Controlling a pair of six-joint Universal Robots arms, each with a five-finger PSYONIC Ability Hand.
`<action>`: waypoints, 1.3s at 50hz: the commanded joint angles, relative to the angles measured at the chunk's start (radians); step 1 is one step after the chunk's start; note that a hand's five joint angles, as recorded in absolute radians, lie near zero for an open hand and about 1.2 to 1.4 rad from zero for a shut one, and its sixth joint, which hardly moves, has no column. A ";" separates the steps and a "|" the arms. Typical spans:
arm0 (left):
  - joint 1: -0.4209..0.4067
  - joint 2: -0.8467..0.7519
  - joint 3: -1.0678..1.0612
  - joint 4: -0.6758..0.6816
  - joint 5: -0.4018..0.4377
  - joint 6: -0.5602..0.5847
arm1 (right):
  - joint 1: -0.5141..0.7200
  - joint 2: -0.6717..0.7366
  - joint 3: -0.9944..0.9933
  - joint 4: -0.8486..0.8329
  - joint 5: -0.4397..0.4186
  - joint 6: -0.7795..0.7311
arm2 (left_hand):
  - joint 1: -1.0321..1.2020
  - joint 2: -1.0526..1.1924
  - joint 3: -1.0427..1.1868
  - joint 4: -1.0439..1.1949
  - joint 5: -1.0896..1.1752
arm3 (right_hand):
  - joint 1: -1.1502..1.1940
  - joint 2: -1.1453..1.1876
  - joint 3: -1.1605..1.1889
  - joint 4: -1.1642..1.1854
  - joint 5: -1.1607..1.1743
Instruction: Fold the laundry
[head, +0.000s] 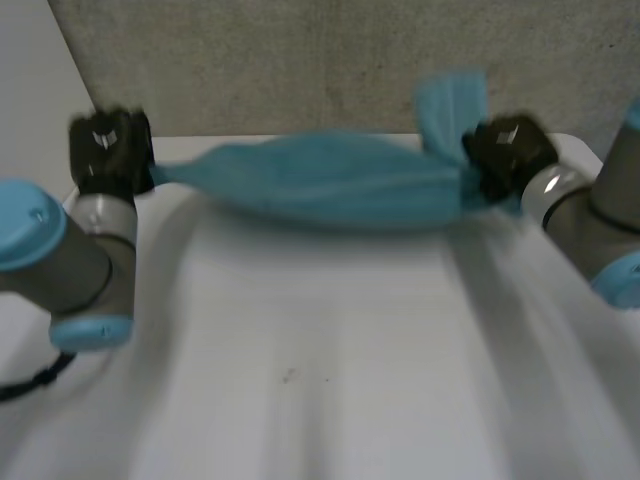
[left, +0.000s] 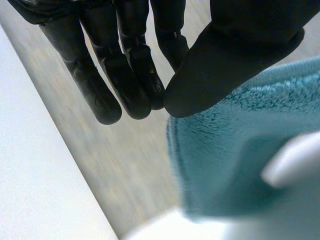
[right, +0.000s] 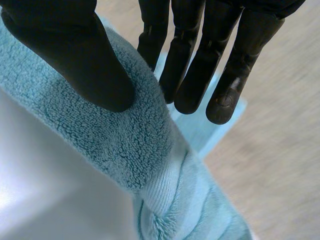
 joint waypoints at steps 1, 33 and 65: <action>-0.016 -0.005 -0.145 0.001 0.004 0.000 | 0.000 0.169 0.056 0.007 0.003 0.007 | 0.198 0.178 0.180 0.179 0.184 | 0.455 0.216 0.211 0.200 0.251; 0.021 0.047 -0.153 0.000 0.002 -0.001 | -0.330 -0.078 0.326 0.190 -0.184 0.297 | 0.198 0.178 0.180 0.179 0.184 | -0.381 -0.620 -0.625 -0.636 -0.584; 0.029 0.046 -0.153 0.000 0.004 -0.001 | -0.325 0.148 0.299 -0.075 -0.193 0.170 | 0.198 0.178 0.180 0.179 0.184 | -0.020 -0.259 -0.264 -0.275 -0.224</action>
